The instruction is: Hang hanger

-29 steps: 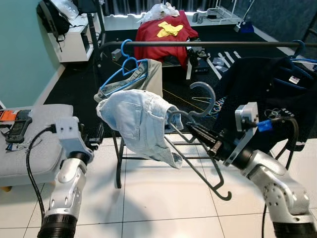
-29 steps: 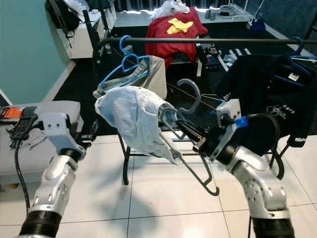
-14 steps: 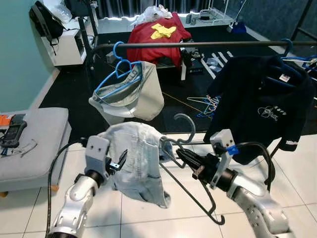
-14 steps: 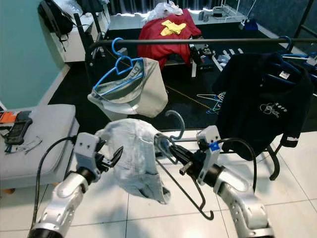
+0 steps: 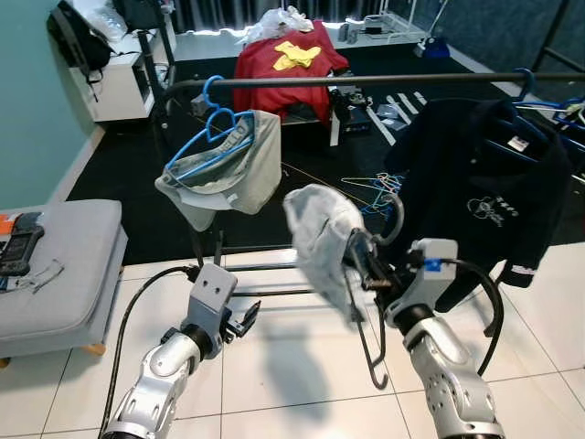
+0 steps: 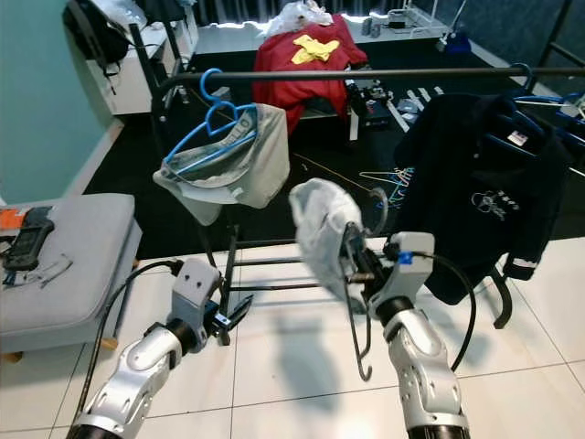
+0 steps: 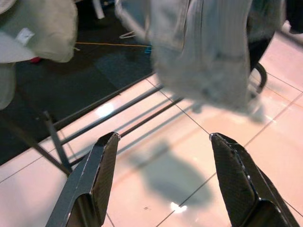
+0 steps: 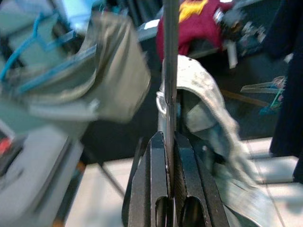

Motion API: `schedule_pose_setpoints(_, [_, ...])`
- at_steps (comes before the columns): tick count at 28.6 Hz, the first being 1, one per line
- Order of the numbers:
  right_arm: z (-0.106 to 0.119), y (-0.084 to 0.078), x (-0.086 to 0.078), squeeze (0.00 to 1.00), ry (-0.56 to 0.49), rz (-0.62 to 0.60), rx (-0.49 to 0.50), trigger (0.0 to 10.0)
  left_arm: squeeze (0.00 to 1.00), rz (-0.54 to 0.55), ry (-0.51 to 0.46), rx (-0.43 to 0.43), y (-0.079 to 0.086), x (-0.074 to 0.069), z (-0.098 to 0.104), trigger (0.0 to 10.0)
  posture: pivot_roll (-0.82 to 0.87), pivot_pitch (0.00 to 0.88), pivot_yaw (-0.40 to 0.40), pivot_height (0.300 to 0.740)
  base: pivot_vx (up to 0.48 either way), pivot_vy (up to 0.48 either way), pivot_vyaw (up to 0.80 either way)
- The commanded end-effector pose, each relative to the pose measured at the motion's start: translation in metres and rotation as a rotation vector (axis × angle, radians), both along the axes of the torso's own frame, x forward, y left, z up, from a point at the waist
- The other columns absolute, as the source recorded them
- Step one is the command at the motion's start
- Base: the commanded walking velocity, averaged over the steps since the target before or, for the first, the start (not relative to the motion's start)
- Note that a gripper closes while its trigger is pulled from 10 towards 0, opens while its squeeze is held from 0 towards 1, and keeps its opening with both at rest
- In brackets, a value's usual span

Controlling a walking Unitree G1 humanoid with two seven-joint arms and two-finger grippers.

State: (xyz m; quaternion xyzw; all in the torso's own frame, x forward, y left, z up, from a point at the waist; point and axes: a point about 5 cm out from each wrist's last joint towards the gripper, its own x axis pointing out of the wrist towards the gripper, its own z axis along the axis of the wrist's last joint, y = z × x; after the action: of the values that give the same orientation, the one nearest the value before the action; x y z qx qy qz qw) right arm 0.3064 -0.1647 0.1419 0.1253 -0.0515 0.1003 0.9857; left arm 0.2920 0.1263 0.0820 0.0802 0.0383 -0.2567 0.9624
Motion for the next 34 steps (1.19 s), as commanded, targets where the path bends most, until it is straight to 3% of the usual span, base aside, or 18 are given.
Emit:
schedule_pose_setpoints(1, [0.021, 0.01, 0.004, 0.0, -0.127, 0.022, 0.001, 10.0, 0.0, -0.02, 0.014, 0.027, -0.007, 0.0, -0.008, 10.0, -0.06, 0.081, 0.026, 0.74, 0.0, 0.0, 0.0])
schedule_pose_setpoints(6, [0.036, 0.026, 0.007, 0.0, -0.207, 0.077, -0.027, 10.0, 0.0, 0.01, 0.024, -0.008, -0.018, 0.006, -0.011, 10.0, -0.06, 0.083, 0.022, 0.74, 0.0, 0.0, 0.0])
schedule_pose_setpoints(11, [0.058, 0.057, 0.006, 0.0, -0.276, 0.258, -0.087, 10.0, 0.0, 0.041, 0.023, -0.054, -0.033, 0.015, -0.009, 10.0, -0.08, 0.083, 0.024, 0.74, 0.0, 0.0, 0.0])
schedule_pose_setpoints(20, [0.082, 0.068, 0.006, 0.0, -0.347, 0.3, -0.063, 10.0, 0.0, 0.234, 0.025, -0.173, -0.018, 0.031, -0.004, 10.0, -0.08, 0.078, 0.018, 0.74, 0.0, 0.0, 0.0])
schedule_pose_setpoints(25, [0.09, 0.076, 0.004, 0.0, -0.374, 0.343, -0.053, 10.0, 0.0, 0.346, -0.055, -0.224, -0.009, 0.035, 0.005, 10.0, -0.09, 0.077, 0.02, 0.74, 0.0, 0.0, 0.0])
schedule_pose_setpoints(26, [0.093, 0.081, 0.003, 0.0, -0.381, 0.372, -0.052, 10.0, 1.0, 0.383, -0.09, -0.25, -0.005, 0.036, 0.01, 10.0, -0.09, 0.076, 0.019, 0.74, 0.0, 0.0, 0.0])
schedule_pose_setpoints(33, [0.1, 0.092, 0.002, 0.0, -0.39, 0.428, -0.06, 10.0, 1.0, 0.384, -0.137, -0.232, -0.011, 0.038, 0.015, 10.0, -0.09, 0.071, 0.013, 0.74, 0.0, 0.0, 0.0])
schedule_pose_setpoints(34, [0.102, 0.094, 0.002, 0.0, -0.388, 0.429, -0.066, 10.0, 0.47, 0.367, -0.124, -0.255, -0.016, 0.038, 0.014, 10.0, -0.09, 0.071, 0.012, 0.74, 0.0, 0.0, 0.0])
